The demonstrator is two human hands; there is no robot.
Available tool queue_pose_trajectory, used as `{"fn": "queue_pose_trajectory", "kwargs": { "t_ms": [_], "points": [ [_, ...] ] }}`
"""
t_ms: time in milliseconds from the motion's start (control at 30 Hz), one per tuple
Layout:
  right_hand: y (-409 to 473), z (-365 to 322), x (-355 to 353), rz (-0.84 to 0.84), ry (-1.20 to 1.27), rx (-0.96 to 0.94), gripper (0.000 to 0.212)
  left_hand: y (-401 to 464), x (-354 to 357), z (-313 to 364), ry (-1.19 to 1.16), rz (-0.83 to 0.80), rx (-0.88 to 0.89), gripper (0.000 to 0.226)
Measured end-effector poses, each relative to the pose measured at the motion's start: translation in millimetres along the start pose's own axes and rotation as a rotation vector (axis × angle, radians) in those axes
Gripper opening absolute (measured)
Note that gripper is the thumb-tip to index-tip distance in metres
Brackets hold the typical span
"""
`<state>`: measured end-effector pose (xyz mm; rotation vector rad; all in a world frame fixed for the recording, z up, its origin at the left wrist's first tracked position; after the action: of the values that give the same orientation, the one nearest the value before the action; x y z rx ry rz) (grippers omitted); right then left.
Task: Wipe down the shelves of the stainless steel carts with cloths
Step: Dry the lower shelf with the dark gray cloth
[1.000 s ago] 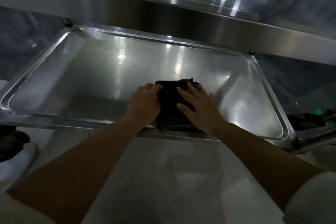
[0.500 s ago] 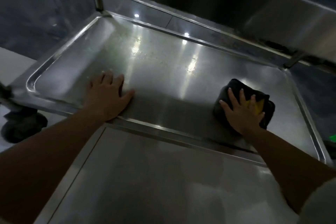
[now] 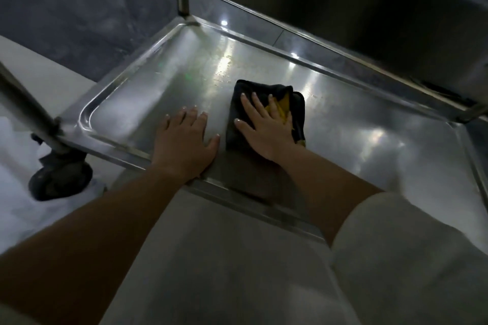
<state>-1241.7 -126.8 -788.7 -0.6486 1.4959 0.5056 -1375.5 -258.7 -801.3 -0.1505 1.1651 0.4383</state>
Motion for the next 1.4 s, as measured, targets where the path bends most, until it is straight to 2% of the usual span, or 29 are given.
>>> {"fn": "queue_pose_trajectory", "kwargs": {
  "t_ms": [67,133,233,300,400,600,733,900,1067,1167,1233,1400],
  "points": [
    [-13.0,14.5,-2.3,0.061,0.069,-0.016,0.055,4.1,-5.3,-7.7,-0.014,-0.027,0.037,0.062],
    [-30.4,38.8,1.2,0.099,-0.051,0.041,0.053,9.1,-13.0,-21.9,0.035,-0.073,0.132,0.063],
    [-58.8,85.5,7.4,0.069,-0.148,0.318,0.053,8.8,-24.0,-44.6,0.124,-0.093,0.224,0.063],
    [-75.2,110.3,8.7,0.036,-0.133,0.476,0.053,4.7,-28.3,-53.2,0.103,-0.012,0.120,0.063],
    [-83.7,120.3,8.3,-0.015,-0.086,0.570,0.053,1.4,-28.8,-53.5,0.077,0.074,-0.078,0.057],
    [-65.4,81.3,5.0,-0.064,-0.018,0.665,0.054,-1.4,-24.5,-53.2,0.131,0.045,-0.165,0.065],
    [-38.7,34.0,4.0,-0.032,-0.056,0.526,0.054,-1.2,-19.4,-55.7,0.111,0.025,-0.199,0.068],
    [-14.6,-38.1,7.2,0.005,-0.091,0.157,0.054,2.7,-23.4,-61.7,0.076,-0.024,-0.138,0.062],
    [-28.6,-72.0,11.1,0.017,-0.193,-0.250,0.057,8.4,-48.8,-89.9,0.115,-0.102,0.087,0.052],
    [-39.1,-45.1,10.5,0.008,-0.192,-0.338,0.059,0.0,-61.5,-114.8,0.152,-0.145,0.195,0.050],
    [-43.6,-21.8,10.0,0.024,-0.201,-0.208,0.059,-11.0,-61.0,-118.6,0.140,-0.112,0.160,0.057],
    [-52.2,4.5,11.4,0.021,-0.091,0.370,0.059,-13.9,-54.6,-119.1,0.169,-0.096,0.075,0.060]
  ]
}}
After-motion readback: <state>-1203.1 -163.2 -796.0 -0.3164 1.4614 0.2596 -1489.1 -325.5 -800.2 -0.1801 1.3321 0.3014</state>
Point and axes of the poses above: each hand's wrist, its own y-axis towards the middle knuckle, its own x-axis out of the palm, z = x × y, the point moved 2 cm from there along y, towards the middle knuckle, and after that the axes turned 10 degrees about -y, right-handed, at the moved point
